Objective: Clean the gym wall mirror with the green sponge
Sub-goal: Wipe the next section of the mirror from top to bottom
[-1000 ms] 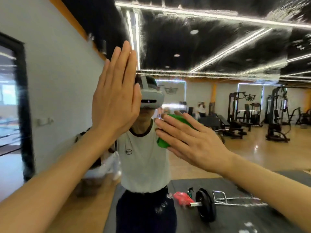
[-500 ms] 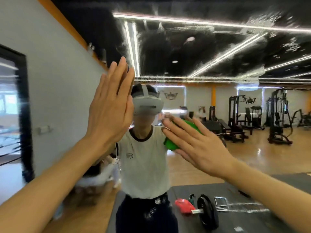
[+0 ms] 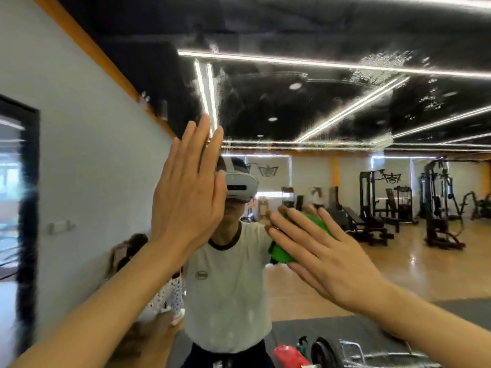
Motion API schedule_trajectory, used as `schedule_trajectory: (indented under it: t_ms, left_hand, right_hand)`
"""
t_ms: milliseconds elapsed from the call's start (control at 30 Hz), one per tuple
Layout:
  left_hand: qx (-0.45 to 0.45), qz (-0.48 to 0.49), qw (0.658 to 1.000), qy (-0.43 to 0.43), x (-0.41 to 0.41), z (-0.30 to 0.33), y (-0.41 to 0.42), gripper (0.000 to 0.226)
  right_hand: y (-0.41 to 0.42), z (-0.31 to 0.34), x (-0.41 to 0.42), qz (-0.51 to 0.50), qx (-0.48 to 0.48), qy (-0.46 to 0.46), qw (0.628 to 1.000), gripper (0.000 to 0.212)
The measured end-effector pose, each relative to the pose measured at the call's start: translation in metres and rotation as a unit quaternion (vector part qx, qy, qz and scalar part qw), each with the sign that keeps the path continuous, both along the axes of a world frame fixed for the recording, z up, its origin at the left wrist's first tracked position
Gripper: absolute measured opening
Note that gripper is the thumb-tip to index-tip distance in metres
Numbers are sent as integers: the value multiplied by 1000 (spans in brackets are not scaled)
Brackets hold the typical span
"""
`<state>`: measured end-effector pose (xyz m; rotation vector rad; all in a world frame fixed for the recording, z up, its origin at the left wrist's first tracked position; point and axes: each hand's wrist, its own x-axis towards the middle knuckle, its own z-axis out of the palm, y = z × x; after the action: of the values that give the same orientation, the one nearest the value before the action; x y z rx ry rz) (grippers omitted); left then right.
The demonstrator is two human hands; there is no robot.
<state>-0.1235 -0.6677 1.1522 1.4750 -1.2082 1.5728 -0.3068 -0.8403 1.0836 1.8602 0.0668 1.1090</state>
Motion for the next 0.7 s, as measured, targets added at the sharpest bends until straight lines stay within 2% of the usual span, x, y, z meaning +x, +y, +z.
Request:
schedule_trajectory:
  t_ms: [67,167,233,333,400,467,533,567,700]
  left_hand:
    - [2,9,1000,-1,0,0,0,59]
    - [-1,13,1000,0,1,-1,-1,60]
    - [-4,13,1000,-1,2,-1,-1,59]
    - [-8,19,1000,-3,1,-1,0,58]
    - [-10,24,1000,-3,0,-1,0,57]
    - [-11,29,1000,-2,0,-1,-1,57]
    - [-9,33,999,1,0,-2,0,58]
    - [-8,35,999,4,1,-2,0,58]
    - [-6,39,999,8,0,-2,0,58]
  right_hand:
    - [-5,41,-1,12,1,14,1000,52]
    - [2,134,10,66,110,-124,984,52]
    - [5,162,13,85,167,-198,962,54]
    - [-2,109,13,75,164,-195,964,54]
    - [-10,45,2,55,120,-140,981,53]
    - [-20,8,-13,31,60,-73,995,52]
    - [-28,22,-19,23,33,-41,998,51]
    - [-29,41,-17,27,41,-55,997,52]
    - [-20,133,-7,61,157,-178,970,60]
